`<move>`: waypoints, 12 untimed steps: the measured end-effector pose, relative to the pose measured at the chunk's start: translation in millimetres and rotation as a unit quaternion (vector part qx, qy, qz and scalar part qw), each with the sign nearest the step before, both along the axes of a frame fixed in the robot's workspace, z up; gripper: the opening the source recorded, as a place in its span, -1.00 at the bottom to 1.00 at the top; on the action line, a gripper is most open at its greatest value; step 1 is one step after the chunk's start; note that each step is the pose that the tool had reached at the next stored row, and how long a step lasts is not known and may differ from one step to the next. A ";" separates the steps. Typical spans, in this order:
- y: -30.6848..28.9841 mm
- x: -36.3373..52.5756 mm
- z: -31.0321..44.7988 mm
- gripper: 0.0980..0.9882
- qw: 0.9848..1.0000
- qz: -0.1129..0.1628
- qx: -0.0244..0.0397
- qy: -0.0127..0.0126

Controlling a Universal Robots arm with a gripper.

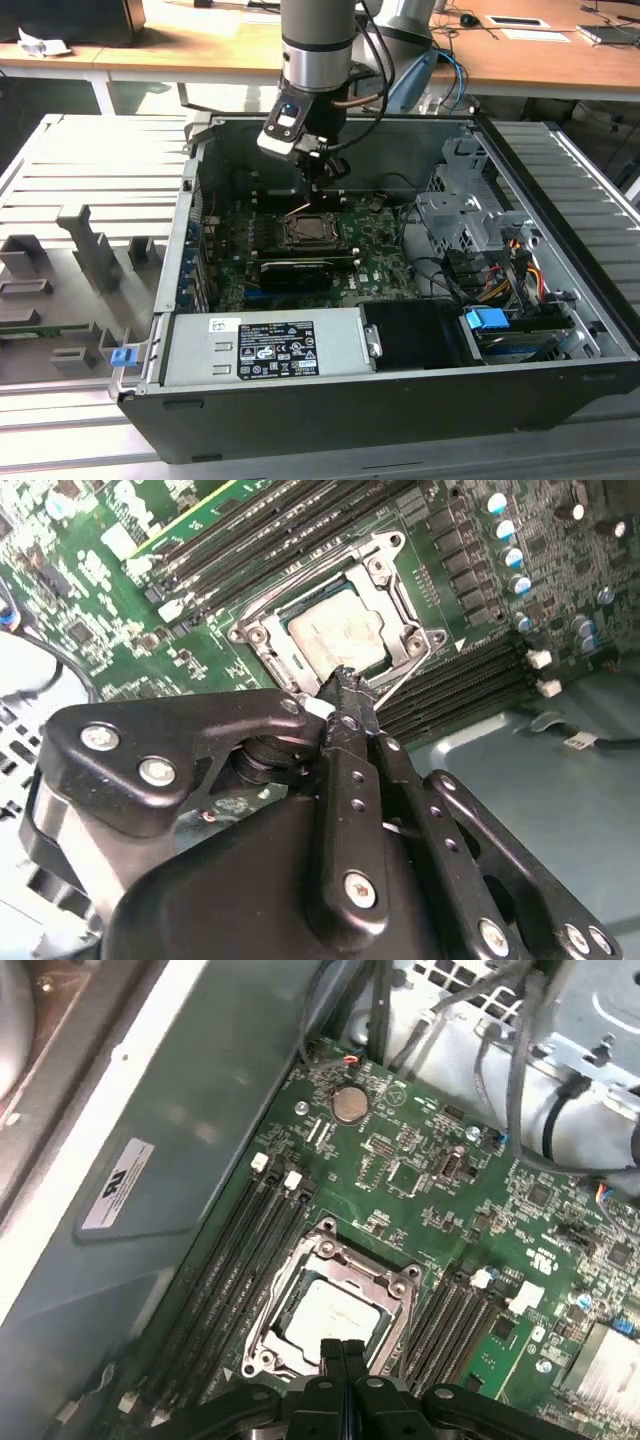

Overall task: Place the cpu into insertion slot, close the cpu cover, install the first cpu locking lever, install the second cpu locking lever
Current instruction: 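Install the first cpu locking lever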

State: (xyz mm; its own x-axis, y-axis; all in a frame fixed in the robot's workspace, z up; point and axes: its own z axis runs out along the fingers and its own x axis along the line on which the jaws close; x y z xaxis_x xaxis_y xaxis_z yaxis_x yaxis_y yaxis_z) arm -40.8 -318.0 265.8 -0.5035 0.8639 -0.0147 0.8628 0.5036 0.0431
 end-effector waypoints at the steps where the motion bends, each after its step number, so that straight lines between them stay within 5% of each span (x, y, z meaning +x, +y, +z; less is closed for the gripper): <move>1: 0.0 0.0 0.0 -0.98 1.000 0.021 0.000 0.000; 7: 0.0 0.0 -0.2 -0.98 0.994 0.107 0.000 0.000; 12: 0.0 0.0 -0.8 -0.98 0.986 0.166 0.000 0.000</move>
